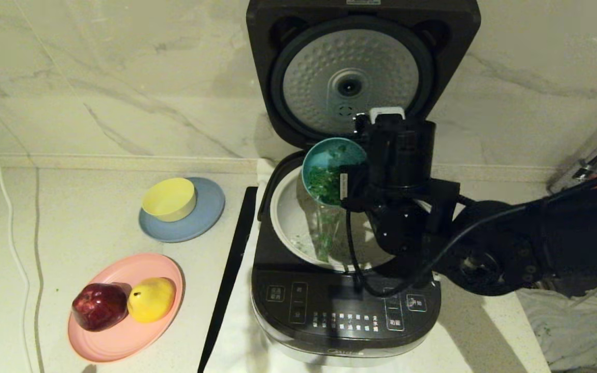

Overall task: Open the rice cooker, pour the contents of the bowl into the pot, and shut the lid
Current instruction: Pour the water from the bowl into the rice cooker

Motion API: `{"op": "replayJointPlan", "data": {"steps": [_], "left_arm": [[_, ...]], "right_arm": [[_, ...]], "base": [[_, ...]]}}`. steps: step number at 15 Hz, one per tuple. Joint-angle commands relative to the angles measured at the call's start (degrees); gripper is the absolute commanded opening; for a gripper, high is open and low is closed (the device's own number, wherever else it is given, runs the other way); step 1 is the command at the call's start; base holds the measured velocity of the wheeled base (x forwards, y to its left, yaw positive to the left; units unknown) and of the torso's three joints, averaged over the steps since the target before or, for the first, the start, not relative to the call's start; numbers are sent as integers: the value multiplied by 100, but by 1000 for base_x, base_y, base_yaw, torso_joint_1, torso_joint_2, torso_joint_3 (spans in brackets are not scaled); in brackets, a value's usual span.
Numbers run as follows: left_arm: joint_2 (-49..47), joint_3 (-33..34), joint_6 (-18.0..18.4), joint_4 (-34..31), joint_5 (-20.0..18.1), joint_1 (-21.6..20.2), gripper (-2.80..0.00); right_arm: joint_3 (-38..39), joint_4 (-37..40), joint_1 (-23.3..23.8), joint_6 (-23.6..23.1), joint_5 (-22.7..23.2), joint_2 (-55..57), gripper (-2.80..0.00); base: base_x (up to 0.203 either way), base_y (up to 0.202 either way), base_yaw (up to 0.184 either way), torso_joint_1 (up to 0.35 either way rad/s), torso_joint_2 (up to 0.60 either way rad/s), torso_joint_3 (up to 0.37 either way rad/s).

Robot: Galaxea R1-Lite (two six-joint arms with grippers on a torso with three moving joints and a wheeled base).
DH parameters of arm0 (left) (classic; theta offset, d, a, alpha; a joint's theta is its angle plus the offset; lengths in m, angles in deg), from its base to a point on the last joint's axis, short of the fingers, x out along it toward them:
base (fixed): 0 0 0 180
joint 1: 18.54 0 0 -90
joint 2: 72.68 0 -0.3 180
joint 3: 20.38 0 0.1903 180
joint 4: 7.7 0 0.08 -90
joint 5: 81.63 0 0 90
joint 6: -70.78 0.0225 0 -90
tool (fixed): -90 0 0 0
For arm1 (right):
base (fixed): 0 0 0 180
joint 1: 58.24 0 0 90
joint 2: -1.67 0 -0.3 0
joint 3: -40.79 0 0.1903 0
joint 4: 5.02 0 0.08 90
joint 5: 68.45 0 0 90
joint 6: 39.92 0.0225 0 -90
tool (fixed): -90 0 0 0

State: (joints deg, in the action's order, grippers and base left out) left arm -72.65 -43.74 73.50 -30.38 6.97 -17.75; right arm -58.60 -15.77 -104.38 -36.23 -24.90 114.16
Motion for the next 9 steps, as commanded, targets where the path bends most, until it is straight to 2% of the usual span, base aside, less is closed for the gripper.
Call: {"op": "replayJointPlan", "data": {"steps": [1,4,7,9], "left_arm": [[-2,44,1,2,0,0,-280],[-2,44,1,2,-18,0,-280],[-2,44,1,2,0,0,-280],[-2,44,1,2,0,0,-280]], "right_arm": [[646,-2710,-13,-1034,-47,187,-280],[1134,-4374,-25,-1957,-18,399,-280],[1611,-5171,-89,-2267,108,466,-280],[1868,-5355,-149,-2456,320,518,-280]], "base": [[0,0,0,0,0,0],[0,0,0,0,0,0],[0,0,0,0,0,0],[0,0,0,0,0,0]]}}
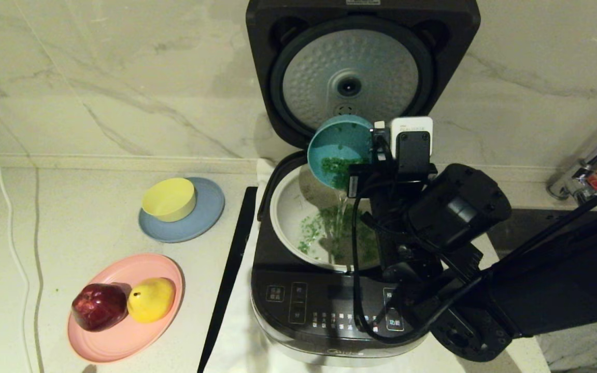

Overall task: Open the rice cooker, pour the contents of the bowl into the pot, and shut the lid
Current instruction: Pour the water from the bowl into the rice cooker

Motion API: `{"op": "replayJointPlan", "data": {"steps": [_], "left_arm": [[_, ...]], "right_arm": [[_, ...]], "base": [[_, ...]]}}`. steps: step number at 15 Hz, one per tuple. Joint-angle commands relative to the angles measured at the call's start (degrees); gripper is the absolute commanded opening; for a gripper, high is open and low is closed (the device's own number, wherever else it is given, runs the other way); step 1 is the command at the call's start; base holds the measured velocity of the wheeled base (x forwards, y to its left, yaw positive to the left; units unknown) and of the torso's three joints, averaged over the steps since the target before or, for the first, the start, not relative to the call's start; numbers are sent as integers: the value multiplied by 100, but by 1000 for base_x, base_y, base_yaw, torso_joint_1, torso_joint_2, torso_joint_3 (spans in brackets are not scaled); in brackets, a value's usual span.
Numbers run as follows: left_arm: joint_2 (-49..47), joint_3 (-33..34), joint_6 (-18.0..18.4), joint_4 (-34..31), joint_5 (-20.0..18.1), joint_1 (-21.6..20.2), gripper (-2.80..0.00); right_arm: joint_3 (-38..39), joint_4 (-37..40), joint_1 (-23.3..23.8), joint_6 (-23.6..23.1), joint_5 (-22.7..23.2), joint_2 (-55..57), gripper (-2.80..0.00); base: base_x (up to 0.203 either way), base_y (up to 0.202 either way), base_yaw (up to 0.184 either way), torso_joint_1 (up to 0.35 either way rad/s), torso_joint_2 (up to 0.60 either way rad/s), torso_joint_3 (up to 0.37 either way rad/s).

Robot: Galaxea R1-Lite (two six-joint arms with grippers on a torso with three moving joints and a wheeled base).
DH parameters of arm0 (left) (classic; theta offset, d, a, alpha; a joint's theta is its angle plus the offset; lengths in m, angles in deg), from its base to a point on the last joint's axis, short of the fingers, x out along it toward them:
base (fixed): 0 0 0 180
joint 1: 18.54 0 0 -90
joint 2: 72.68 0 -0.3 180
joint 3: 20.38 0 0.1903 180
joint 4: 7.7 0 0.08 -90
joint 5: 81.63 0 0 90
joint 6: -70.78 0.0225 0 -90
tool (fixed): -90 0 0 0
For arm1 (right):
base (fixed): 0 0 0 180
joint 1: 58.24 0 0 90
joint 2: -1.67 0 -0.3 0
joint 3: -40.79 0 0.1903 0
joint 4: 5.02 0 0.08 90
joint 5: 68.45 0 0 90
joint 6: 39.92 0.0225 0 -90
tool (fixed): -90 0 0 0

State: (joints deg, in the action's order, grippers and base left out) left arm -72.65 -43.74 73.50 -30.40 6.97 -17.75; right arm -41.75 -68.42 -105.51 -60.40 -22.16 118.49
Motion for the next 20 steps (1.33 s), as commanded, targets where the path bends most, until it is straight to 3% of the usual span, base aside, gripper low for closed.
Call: {"op": "replayJointPlan", "data": {"steps": [1,20], "left_arm": [[-2,44,1,4,0,0,-280],[-2,44,1,4,0,0,-280]], "right_arm": [[245,-90,-36,-26,69,81,-280],[144,-90,-116,-135,144,-25,-280]], "base": [[0,0,0,0,0,0],[0,0,0,0,0,0]]}}
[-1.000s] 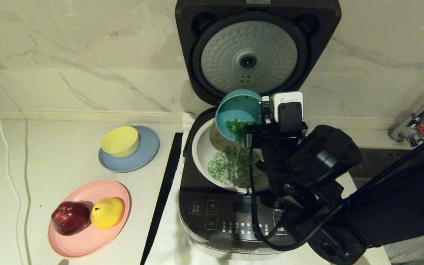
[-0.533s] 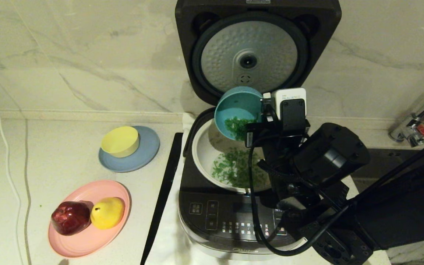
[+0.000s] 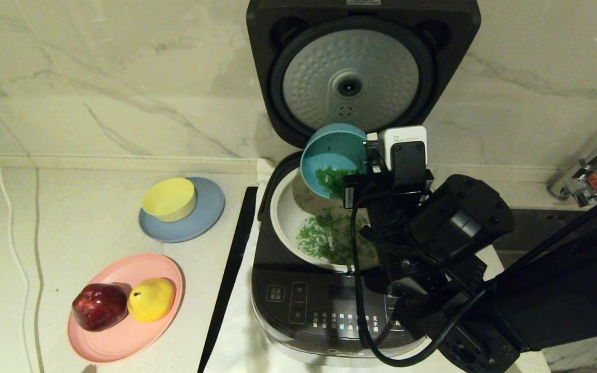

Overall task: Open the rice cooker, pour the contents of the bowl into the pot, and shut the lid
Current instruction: Pour the water from the bowl into the rice cooker

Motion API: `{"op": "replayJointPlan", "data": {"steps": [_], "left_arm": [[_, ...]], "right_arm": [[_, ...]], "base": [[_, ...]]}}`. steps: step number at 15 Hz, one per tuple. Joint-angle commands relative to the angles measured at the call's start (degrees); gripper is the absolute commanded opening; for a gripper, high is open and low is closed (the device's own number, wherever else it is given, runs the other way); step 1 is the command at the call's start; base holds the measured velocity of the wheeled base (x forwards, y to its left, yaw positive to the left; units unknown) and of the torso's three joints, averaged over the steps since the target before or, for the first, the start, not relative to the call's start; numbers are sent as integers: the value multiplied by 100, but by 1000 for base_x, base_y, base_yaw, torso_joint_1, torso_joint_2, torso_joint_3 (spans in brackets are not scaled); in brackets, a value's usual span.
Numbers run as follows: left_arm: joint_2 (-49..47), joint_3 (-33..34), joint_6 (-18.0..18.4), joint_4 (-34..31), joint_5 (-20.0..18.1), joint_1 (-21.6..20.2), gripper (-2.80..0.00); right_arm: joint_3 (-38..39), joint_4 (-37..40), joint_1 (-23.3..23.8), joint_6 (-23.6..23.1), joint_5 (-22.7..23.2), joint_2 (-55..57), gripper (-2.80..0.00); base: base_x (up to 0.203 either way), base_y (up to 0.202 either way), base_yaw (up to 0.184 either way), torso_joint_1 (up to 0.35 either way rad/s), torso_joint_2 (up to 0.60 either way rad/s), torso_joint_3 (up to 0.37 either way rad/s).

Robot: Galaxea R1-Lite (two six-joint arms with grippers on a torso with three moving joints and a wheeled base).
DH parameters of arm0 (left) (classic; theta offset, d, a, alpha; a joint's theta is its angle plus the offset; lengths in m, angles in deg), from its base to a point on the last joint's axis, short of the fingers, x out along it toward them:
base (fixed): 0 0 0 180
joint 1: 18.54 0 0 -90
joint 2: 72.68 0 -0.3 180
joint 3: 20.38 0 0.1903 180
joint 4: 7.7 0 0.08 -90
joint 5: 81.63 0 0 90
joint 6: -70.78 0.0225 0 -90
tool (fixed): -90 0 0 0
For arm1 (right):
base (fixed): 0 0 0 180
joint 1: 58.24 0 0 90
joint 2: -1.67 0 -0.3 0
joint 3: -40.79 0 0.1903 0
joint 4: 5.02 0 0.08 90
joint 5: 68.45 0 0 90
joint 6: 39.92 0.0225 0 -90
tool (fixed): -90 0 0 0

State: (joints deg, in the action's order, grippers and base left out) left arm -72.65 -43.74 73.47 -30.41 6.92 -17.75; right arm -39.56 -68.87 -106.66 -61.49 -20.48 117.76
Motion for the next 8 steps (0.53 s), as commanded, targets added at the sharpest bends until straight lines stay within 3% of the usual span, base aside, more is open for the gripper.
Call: {"op": "replayJointPlan", "data": {"steps": [1,4,8], "left_arm": [[-2,44,3,4,4,0,-280],[-2,44,3,4,-3,0,-280],[-2,44,3,4,3,0,-280]], "right_arm": [[-181,-45,-1,-94,-41,-9,-280],[-435,138,-5,-267,-93,-239,-280],[-820,1968,26,-1,-402,-608,-280]], "base": [[0,0,0,0,0,0],[0,0,0,0,0,0],[0,0,0,0,0,0]]}}
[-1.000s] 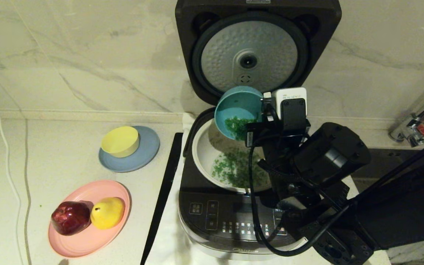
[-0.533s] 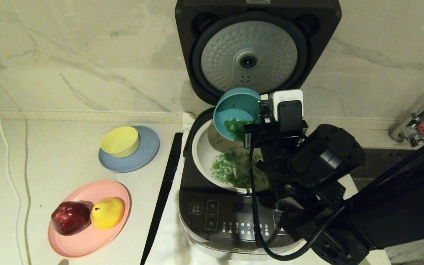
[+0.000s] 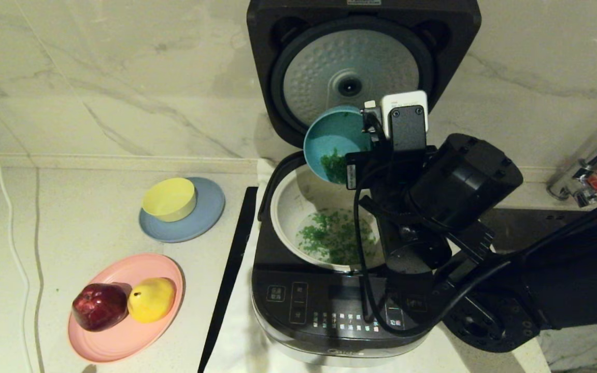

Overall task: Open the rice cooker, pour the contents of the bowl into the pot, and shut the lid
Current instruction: Pour the water from the bowl into the rice cooker

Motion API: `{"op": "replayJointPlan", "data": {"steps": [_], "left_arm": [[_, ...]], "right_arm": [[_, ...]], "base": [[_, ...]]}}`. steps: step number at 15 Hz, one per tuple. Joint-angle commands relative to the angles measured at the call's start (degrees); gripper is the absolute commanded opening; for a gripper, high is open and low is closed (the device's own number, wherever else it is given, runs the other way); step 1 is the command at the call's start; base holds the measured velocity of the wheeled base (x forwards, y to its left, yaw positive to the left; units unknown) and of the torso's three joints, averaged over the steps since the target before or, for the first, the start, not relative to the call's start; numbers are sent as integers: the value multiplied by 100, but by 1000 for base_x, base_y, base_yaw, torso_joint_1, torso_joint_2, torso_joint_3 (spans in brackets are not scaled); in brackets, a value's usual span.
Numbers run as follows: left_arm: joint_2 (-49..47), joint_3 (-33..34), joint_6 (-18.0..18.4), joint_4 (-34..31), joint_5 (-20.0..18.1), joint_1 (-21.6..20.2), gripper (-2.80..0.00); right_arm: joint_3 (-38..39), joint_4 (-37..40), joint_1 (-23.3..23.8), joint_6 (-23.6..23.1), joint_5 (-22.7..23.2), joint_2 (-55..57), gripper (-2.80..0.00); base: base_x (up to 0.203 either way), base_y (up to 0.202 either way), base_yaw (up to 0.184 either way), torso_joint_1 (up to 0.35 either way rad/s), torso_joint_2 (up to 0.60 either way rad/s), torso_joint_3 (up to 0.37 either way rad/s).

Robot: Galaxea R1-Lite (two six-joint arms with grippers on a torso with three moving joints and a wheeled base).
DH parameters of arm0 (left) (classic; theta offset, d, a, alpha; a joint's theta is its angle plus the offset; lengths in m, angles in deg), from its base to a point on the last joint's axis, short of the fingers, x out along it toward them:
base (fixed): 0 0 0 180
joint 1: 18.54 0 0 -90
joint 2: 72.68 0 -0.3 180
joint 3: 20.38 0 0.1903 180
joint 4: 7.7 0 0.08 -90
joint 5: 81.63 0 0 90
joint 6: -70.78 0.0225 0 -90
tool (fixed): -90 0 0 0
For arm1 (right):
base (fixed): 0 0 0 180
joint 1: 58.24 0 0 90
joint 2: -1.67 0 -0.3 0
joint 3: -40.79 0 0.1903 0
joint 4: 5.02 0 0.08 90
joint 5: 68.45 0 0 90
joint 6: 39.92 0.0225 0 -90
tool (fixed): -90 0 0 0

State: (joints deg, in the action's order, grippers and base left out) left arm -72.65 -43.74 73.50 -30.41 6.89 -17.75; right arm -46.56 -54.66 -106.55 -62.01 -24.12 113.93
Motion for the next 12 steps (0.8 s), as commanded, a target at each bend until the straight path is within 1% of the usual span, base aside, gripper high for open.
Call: {"op": "replayJointPlan", "data": {"steps": [1,3,5,6,7,9,10,12], "left_arm": [[-2,44,1,4,1,0,-280],[-2,44,1,4,7,0,-280],[-2,44,1,4,7,0,-280],[-2,44,1,4,0,0,-280],[-2,44,1,4,7,0,-280],[-2,44,1,4,7,0,-280],[-2,44,1,4,7,0,-280],[-2,44,1,4,7,0,-280]], "right_arm": [[-170,1277,35,310,-38,-394,-280],[-330,2743,48,946,-12,-698,-280],[-825,4602,53,1786,99,-1006,-280],[-1149,5625,55,2312,244,-1183,-280],[-1537,6631,56,2869,463,-1362,-280],[-2294,8442,67,3798,1000,-1650,-280],[-2633,9285,71,4199,1296,-1782,-280],[-3148,10770,97,4779,1907,-2066,-280]], "base": [[0,0,0,0,0,0],[0,0,0,0,0,0],[0,0,0,0,0,0],[0,0,0,0,0,0],[0,0,0,0,0,0],[0,0,0,0,0,0],[0,0,0,0,0,0],[0,0,0,0,0,0]]}}
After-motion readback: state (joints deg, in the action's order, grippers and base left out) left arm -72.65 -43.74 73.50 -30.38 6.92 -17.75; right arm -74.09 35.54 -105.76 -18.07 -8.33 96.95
